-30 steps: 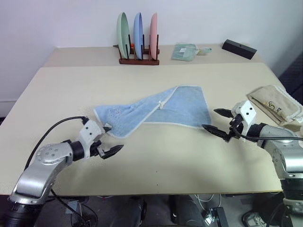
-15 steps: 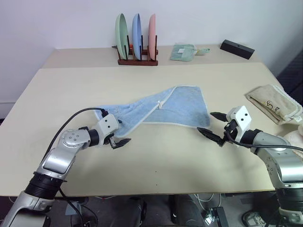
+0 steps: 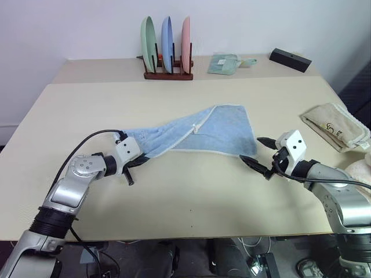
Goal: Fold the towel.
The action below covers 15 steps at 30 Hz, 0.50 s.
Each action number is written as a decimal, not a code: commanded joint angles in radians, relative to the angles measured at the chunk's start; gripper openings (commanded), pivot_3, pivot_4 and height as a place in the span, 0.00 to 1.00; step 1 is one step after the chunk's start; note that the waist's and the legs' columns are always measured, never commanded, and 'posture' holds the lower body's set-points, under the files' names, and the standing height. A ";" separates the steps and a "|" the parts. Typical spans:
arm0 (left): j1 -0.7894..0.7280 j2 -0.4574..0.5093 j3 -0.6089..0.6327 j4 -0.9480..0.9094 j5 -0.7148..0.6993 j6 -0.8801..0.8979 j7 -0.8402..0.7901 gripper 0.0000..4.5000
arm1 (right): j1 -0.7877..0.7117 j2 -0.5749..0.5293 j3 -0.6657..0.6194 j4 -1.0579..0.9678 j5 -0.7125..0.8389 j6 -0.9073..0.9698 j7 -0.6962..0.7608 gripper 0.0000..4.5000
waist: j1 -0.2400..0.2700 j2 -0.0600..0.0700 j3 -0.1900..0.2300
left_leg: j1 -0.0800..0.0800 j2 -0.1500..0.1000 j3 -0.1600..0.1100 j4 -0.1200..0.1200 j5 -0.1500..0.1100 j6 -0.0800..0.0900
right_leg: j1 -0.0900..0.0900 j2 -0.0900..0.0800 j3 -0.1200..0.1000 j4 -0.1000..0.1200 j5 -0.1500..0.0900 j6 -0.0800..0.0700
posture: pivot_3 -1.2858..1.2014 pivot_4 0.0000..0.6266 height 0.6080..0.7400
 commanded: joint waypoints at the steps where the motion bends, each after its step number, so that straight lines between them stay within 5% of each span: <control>1: 0.057 0.036 0.132 -0.143 -0.091 0.063 -0.009 0.01 | -0.051 -0.019 0.001 0.005 -0.015 -0.035 0.012 1.00 | -0.003 0.000 0.000 | 0.000 0.000 0.000 0.000 0.000 0.000 | 0.000 0.000 0.000 0.000 0.000 0.000 | 0.52 0.24 0.94; 9: 0.272 0.124 0.309 -0.300 -0.210 0.161 -0.069 0.01 | -0.196 -0.033 0.082 0.145 -0.142 -0.177 0.027 1.00 | 0.003 0.000 0.000 | 0.000 0.000 0.000 0.000 0.000 0.000 | 0.000 0.000 0.000 0.000 0.000 0.000 | 0.52 0.24 0.94; 15: 0.398 0.144 0.369 -0.318 -0.174 0.130 -0.047 0.01 | -0.412 -0.043 0.220 0.438 -0.375 -0.428 -0.023 1.00 | -0.001 0.000 0.000 | 0.000 0.000 0.001 0.000 0.000 0.000 | 0.000 0.000 0.000 0.000 0.000 0.000 | 0.52 0.24 0.94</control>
